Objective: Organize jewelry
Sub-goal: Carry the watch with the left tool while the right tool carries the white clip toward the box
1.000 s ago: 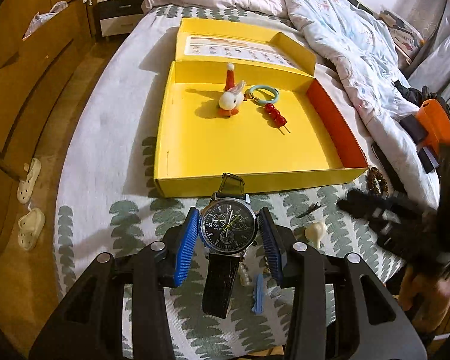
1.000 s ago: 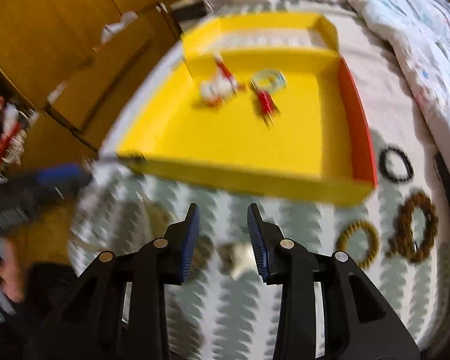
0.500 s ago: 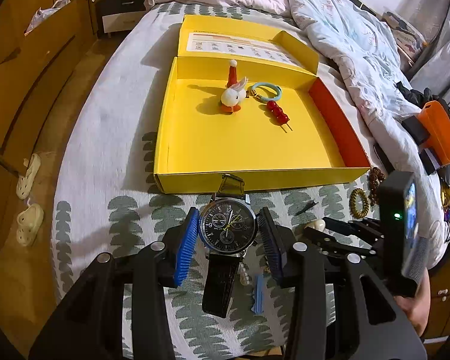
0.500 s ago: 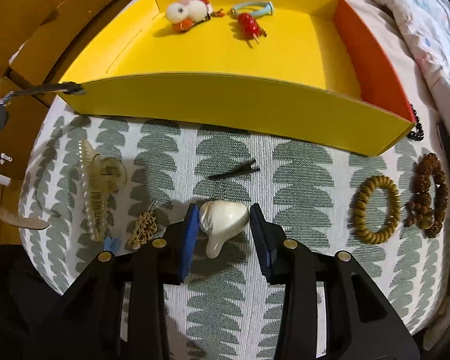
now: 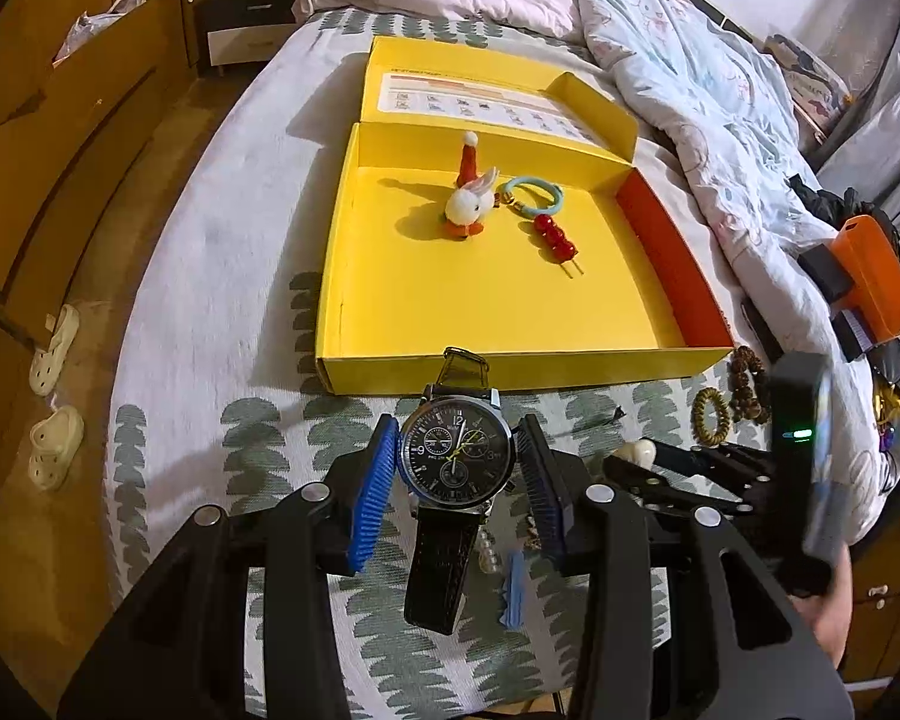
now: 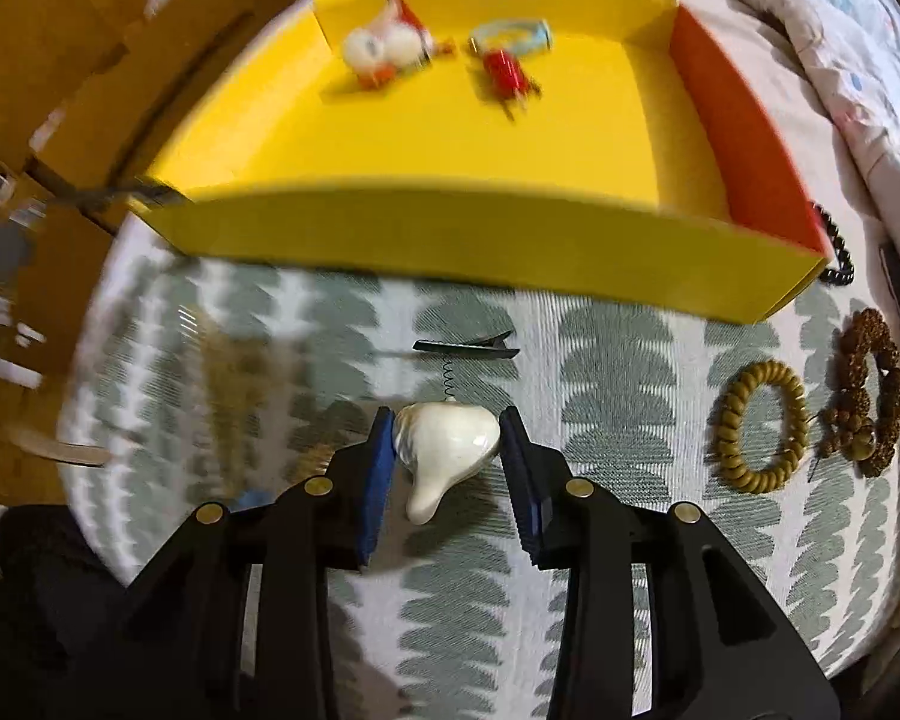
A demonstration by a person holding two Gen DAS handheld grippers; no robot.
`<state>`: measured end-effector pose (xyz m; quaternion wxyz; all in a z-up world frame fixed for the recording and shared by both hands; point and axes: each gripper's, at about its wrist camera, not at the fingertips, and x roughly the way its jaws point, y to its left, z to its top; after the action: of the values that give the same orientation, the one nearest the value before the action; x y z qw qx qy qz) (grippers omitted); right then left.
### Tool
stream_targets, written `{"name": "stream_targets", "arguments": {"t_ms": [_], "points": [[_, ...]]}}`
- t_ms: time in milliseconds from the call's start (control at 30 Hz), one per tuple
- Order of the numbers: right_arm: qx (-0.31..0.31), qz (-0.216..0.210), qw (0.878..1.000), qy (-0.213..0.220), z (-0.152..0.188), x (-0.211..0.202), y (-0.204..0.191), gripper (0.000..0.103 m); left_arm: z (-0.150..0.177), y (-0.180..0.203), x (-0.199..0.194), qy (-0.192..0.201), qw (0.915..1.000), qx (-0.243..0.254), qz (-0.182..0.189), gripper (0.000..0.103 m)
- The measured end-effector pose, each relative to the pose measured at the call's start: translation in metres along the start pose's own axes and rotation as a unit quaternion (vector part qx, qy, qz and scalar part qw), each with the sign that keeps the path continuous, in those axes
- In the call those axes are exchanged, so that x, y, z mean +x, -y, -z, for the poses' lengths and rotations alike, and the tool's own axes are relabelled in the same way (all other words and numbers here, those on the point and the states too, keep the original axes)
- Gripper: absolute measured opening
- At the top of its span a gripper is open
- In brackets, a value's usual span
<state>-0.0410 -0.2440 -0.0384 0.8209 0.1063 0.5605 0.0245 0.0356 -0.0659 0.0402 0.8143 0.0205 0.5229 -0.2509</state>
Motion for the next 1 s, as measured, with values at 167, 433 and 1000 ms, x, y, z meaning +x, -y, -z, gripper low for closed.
{"name": "stream_targets", "arguments": {"t_ms": [167,433,1000], "points": [[0.012,-0.055,0.997,0.054,-0.027,-0.049,0.01,0.038,-0.02,0.012,-0.008,0.007,0.9999,0.011,0.009,0.042],[0.023,-0.051,0.997,0.055,-0.096,-0.044,0.02,0.038,-0.085,0.027,0.02,-0.01,0.9998,0.012,0.01,0.042],[0.029,0.003,0.999,-0.023,-0.131,0.048,0.042,0.038,-0.12,0.032,0.127,-0.08,0.9966,0.012,-0.013,0.042]]}}
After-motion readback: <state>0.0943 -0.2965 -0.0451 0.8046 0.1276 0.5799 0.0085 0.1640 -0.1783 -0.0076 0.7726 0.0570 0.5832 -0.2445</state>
